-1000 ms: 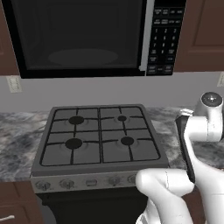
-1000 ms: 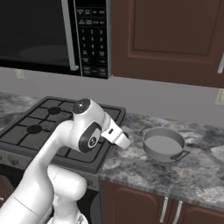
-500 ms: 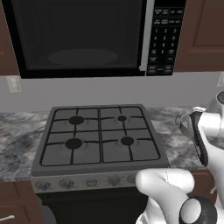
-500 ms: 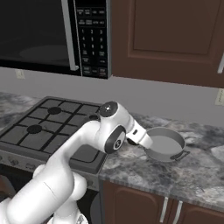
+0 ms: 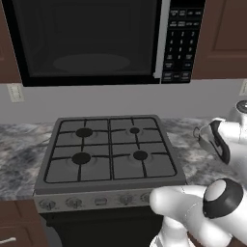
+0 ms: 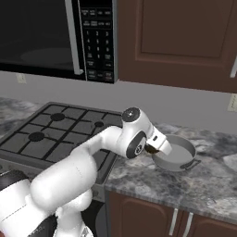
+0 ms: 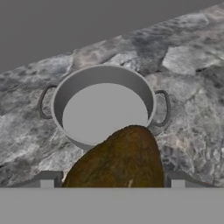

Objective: Turn on the sink faucet. Then move the avocado from the counter to the sink. Turn off the sink. Move the vegetable from the sink to the pot next to the stove. Finally move the pot to the front right burner.

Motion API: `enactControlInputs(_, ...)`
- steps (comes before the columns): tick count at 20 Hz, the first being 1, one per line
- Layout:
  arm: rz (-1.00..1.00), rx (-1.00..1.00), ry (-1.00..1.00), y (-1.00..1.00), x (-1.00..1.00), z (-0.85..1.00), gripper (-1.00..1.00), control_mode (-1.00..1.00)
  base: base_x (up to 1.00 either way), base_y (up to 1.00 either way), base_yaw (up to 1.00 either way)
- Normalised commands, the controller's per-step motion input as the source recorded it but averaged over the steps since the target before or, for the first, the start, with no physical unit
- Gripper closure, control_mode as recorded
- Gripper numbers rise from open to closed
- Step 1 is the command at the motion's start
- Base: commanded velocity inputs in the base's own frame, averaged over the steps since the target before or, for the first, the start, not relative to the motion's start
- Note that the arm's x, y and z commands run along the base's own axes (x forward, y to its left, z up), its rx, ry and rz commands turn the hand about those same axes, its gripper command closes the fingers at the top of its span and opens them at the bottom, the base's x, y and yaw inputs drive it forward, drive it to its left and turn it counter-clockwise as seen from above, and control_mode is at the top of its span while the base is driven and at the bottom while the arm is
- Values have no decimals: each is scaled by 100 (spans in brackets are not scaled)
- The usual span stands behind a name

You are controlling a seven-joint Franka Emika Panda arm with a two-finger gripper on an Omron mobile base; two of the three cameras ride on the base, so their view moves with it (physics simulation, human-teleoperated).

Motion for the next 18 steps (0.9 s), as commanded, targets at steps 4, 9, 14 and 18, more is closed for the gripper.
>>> enactControlInputs(4,3,1,5,-11,47,-45,100,-100,0,0,0)
enactControlInputs(9,5,6,1,-38,46,-33,100,-100,0,0,0)
enactControlInputs(14,6,7,0,-47,37,-27,100,-100,0,0,0)
enactControlInputs(18,7,5,0,-38,26,-30,100,-100,0,0,0)
